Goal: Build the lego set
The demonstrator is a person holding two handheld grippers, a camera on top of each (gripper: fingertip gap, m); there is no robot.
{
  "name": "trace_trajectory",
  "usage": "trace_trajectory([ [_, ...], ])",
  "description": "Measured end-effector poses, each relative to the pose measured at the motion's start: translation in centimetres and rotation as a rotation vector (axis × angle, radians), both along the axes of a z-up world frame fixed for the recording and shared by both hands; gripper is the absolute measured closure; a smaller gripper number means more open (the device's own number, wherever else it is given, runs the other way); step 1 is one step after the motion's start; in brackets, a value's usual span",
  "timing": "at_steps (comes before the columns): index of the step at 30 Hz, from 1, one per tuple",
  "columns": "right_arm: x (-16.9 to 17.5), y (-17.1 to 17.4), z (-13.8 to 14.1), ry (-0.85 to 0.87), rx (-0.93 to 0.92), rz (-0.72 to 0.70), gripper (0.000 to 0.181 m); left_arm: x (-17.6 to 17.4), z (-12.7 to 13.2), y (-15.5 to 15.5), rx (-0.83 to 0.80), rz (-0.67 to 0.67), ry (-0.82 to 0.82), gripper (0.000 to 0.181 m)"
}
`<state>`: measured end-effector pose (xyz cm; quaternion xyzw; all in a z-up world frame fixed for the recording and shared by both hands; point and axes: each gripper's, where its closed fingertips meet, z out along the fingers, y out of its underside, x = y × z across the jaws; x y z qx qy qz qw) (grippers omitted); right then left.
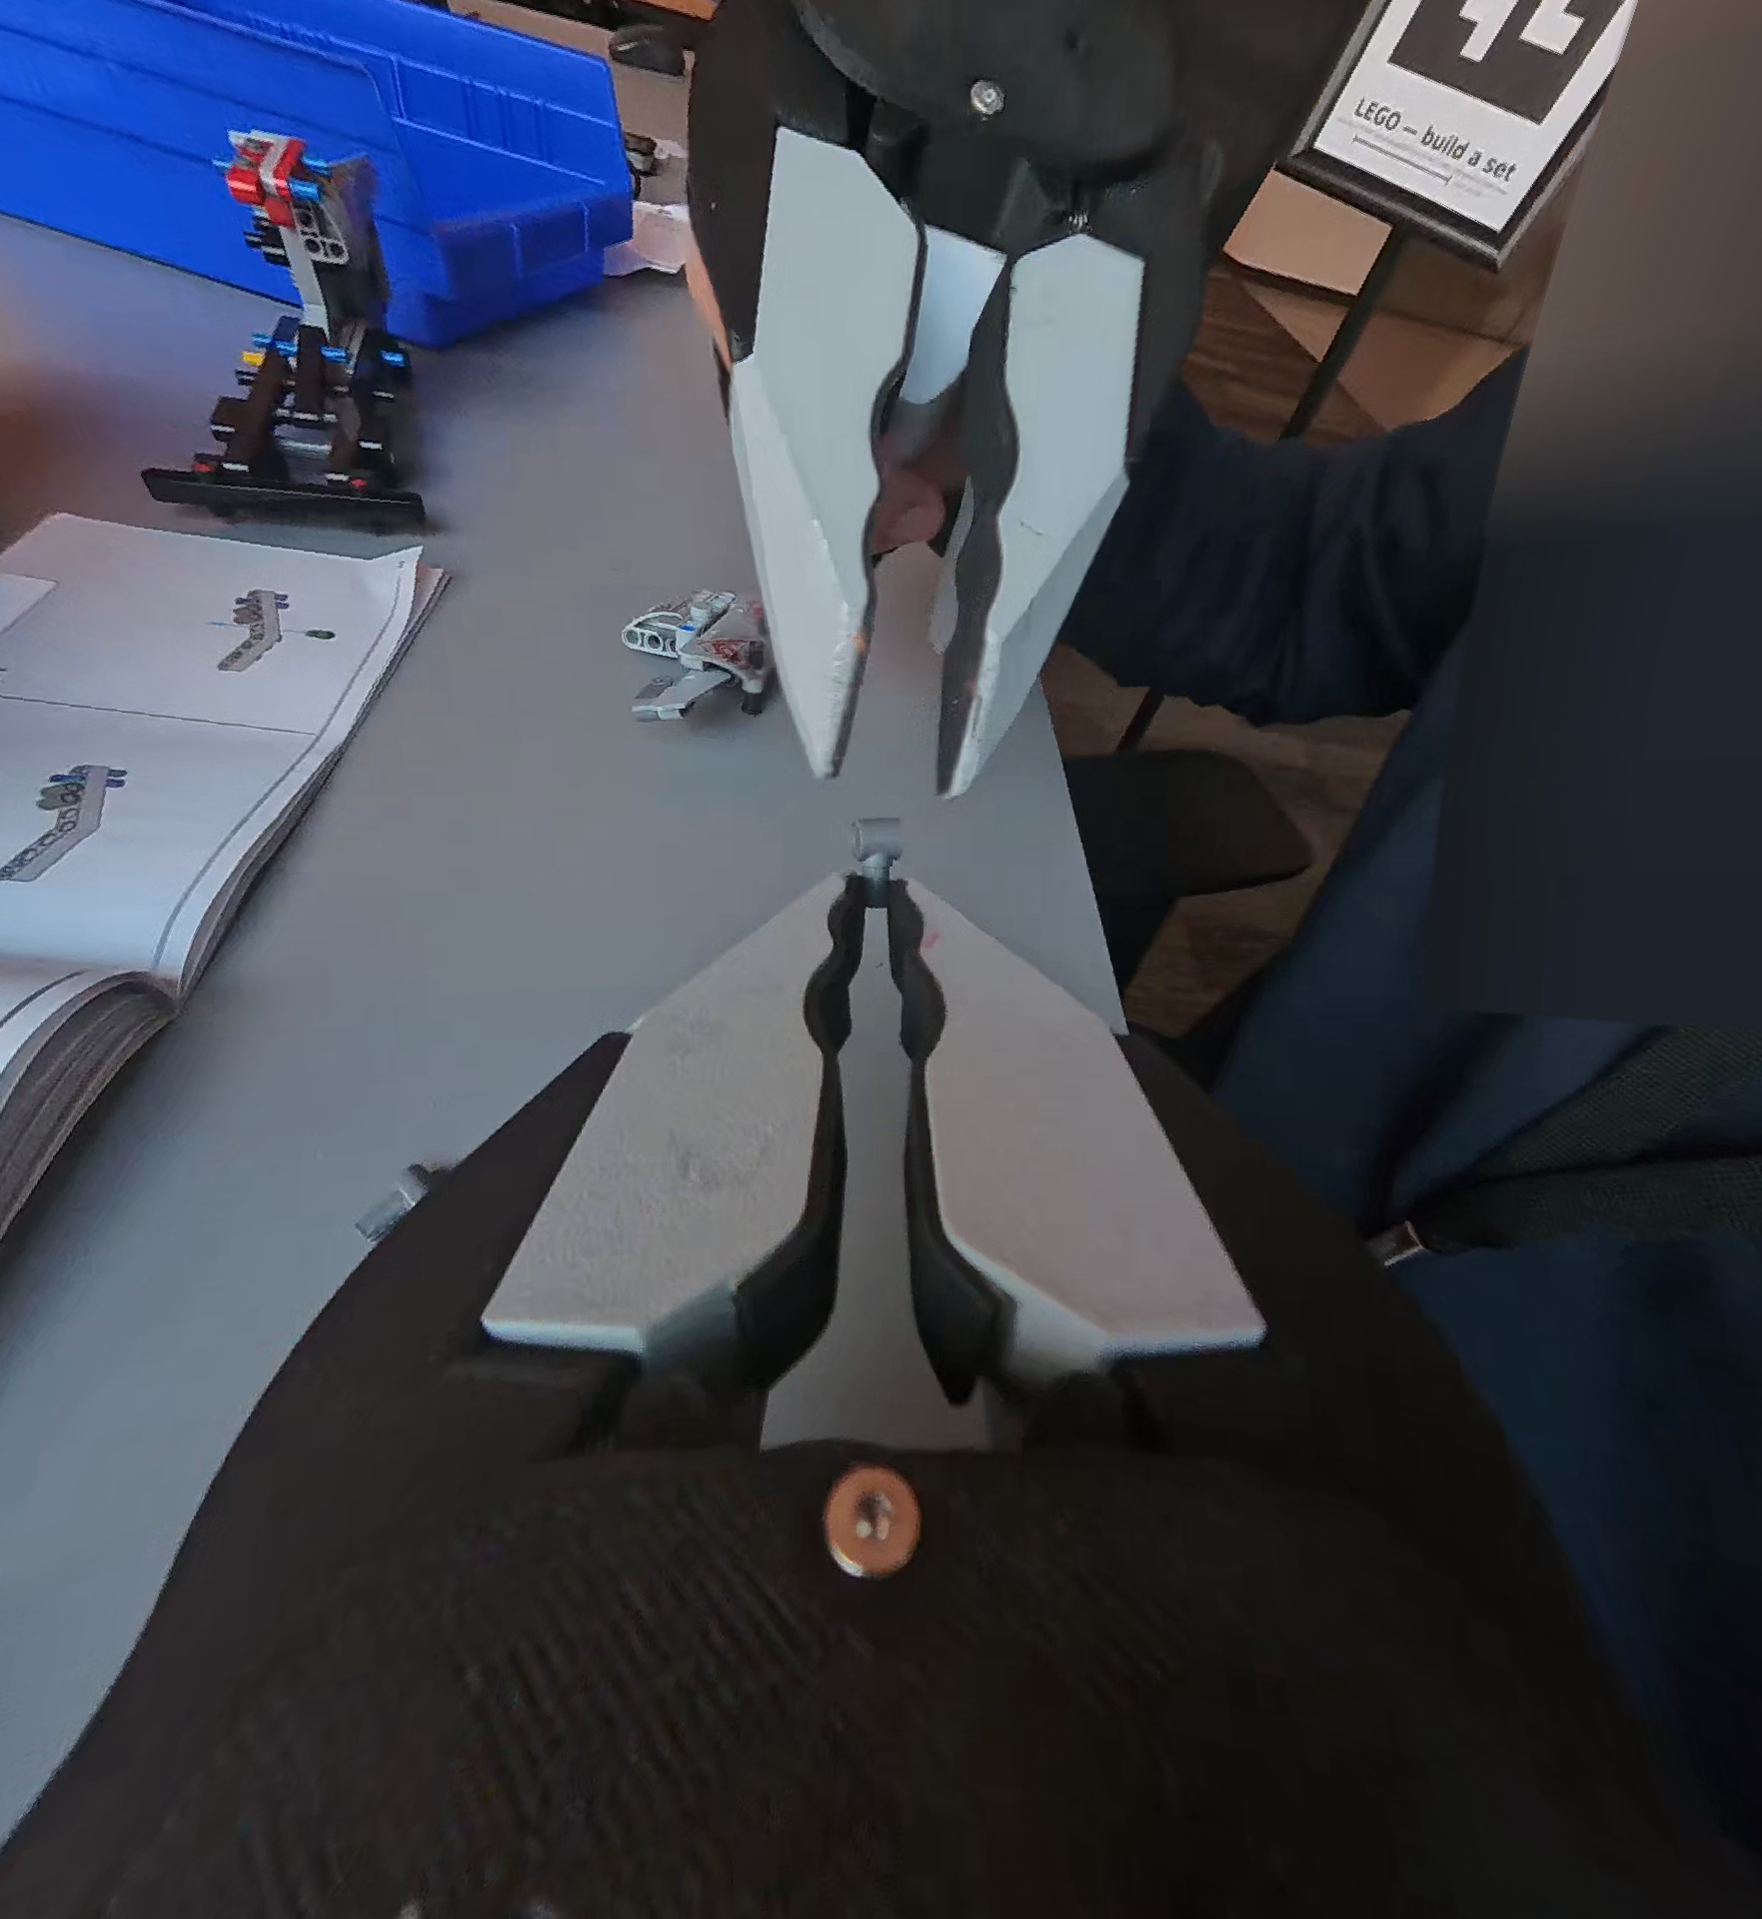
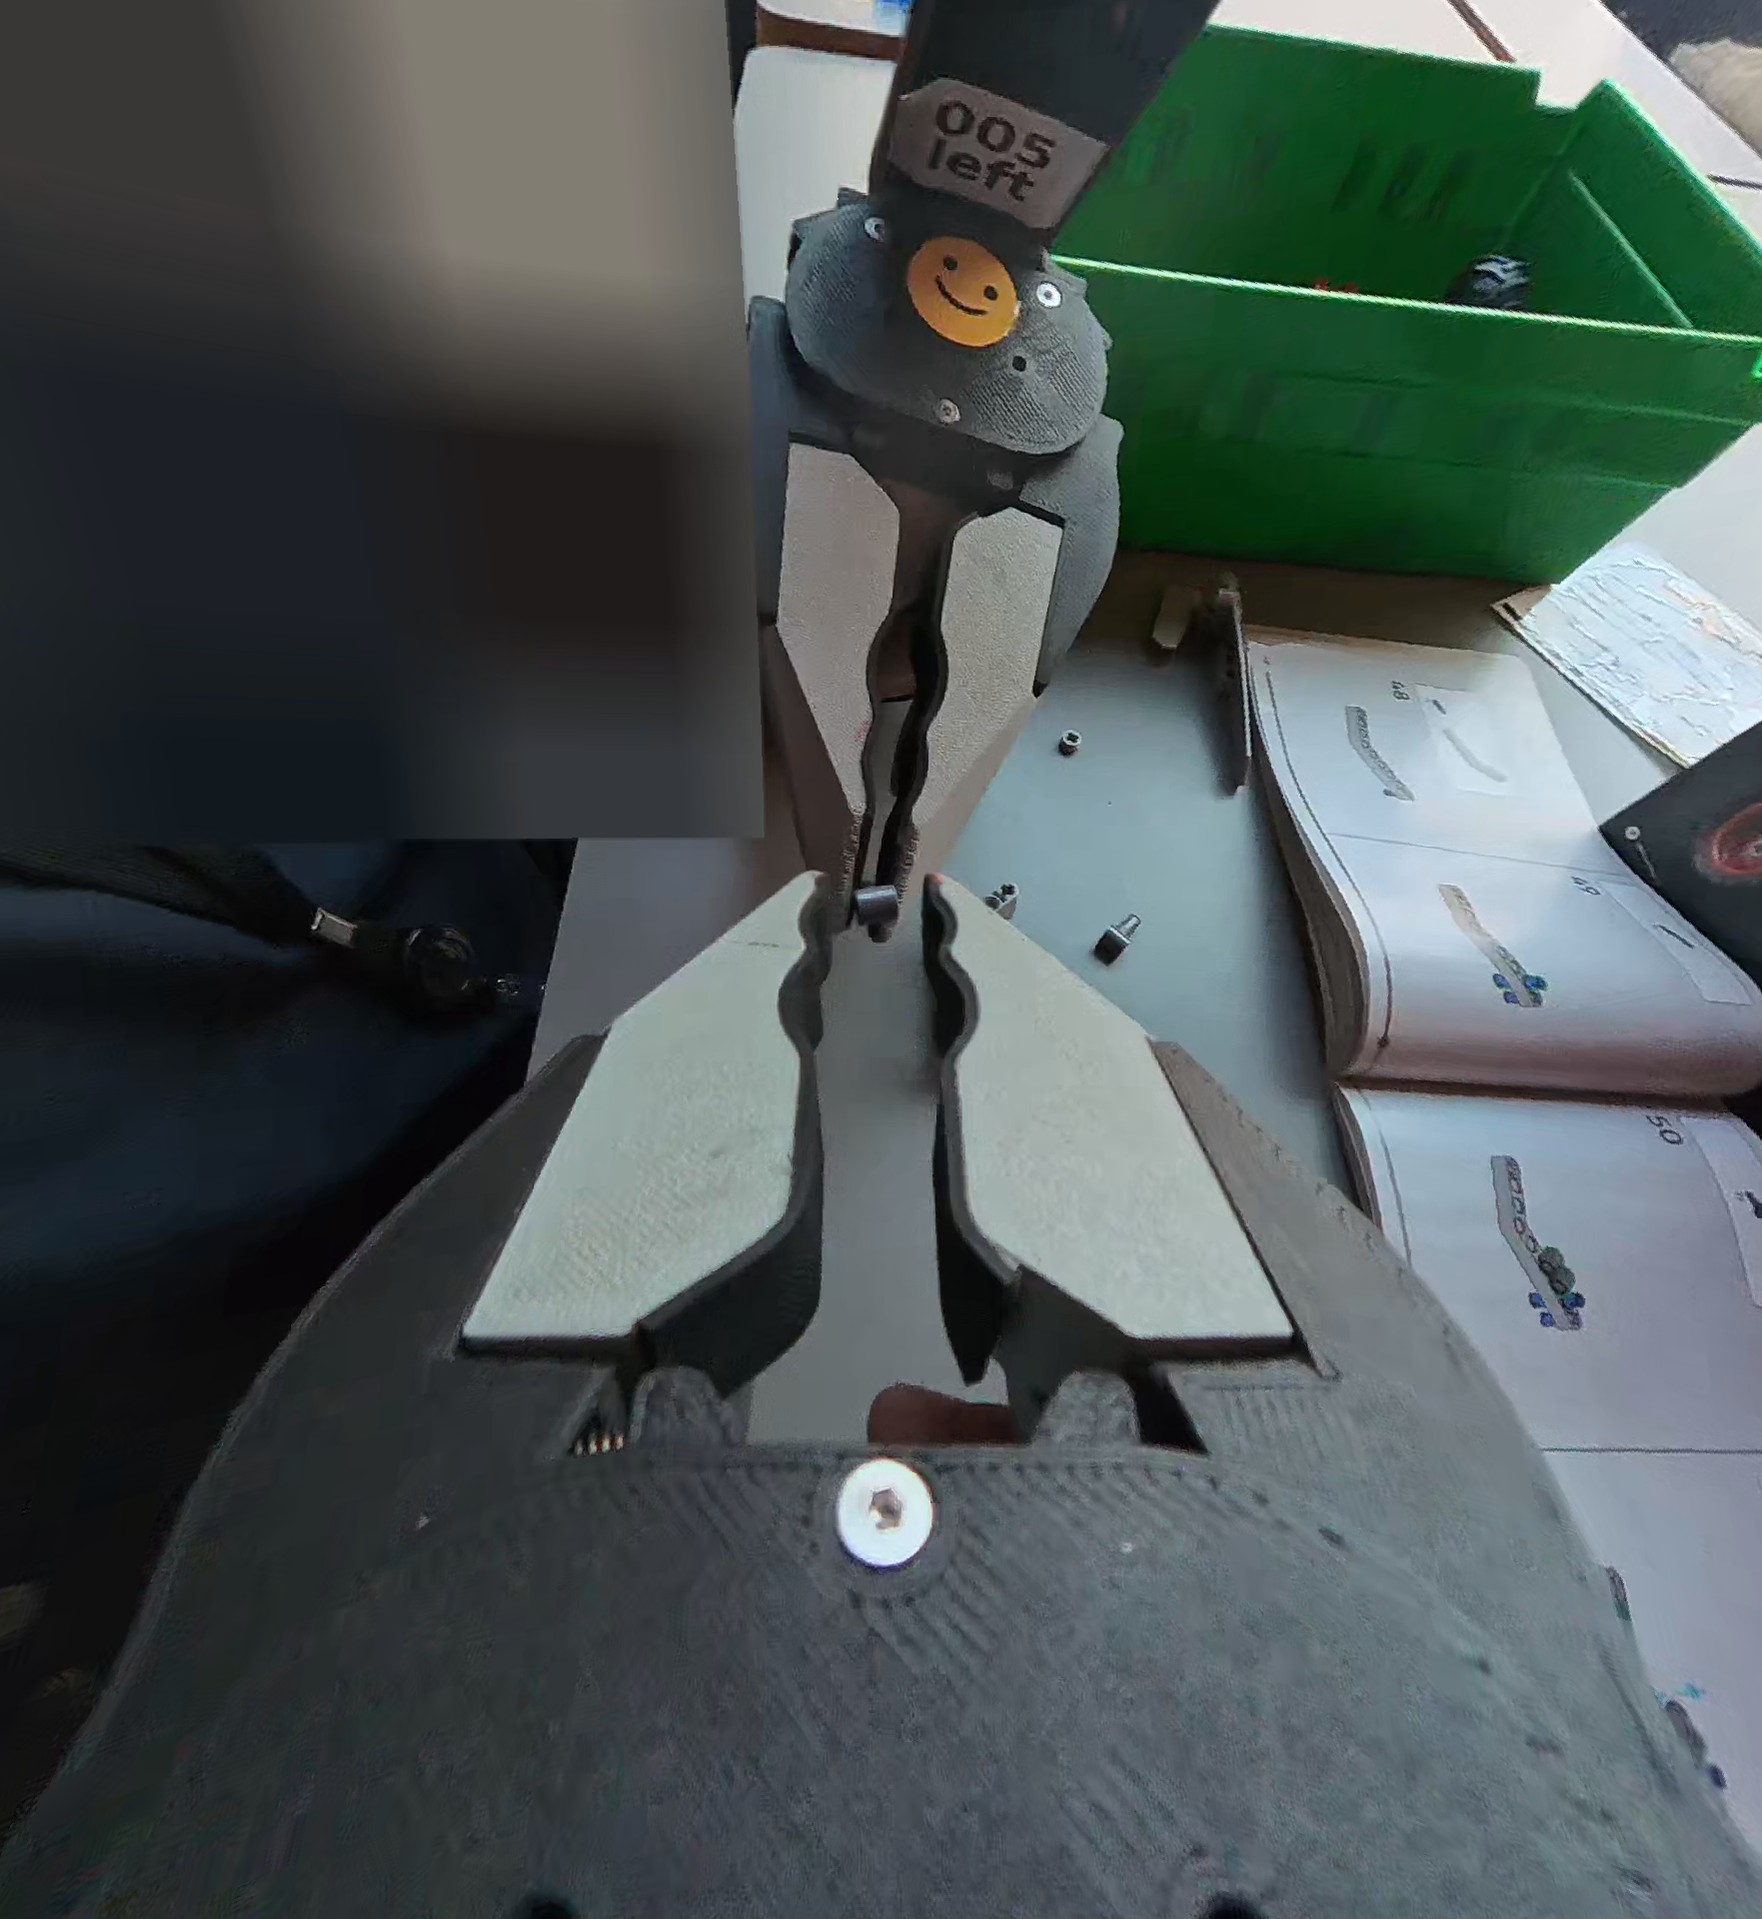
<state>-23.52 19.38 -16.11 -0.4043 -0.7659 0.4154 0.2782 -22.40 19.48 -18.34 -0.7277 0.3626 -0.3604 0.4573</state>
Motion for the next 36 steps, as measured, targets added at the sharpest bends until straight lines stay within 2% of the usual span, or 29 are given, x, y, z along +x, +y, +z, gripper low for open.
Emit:
trace_trajectory([
  [3,0.0,-0.2,-0.4,-0.007,0.049,0.013,0.169,0.2,0.6,-0.3,0.011,-0.023,-0.031,0.180],
  [5,-0.1,-0.3,-0.6,-0.007,0.062,0.016,0.176,0.2,0.7,-0.3,0.016,-0.027,-0.035,0.180],
  [12,-0.7,0.1,-0.8,-0.007,0.102,0.002,0.177,-0.4,0.4,0.4,-0.006,0.010,-0.027,0.180],
  [14,-1.2,1.2,-1.4,-0.051,0.145,-0.033,0.177,-1.4,-0.3,1.4,-0.024,0.092,0.025,0.180],
  [16,-1.7,2.4,-2.0,-0.106,0.167,-0.071,0.177,-2.8,-1.3,2.2,-0.046,0.181,0.111,0.161],
  [20,-2.2,2.6,-3.3,-0.221,0.149,-0.057,0.177,-4.0,-4.4,1.9,-0.084,0.225,0.320,0.155],
  [24,-2.4,2.4,-5.2,-0.317,0.224,-0.045,0.177,-4.1,-6.8,1.9,-0.094,0.216,0.461,0.164],
  [32,-2.4,2.5,-6.7,-0.457,0.351,-0.034,0.177,-3.5,-6.7,2.1,-0.087,0.177,0.447,0.178],
  [36,-2.3,2.5,-6.9,-0.508,0.401,-0.014,0.177,-3.4,-6.4,2.0,-0.111,0.168,0.404,0.178],
])
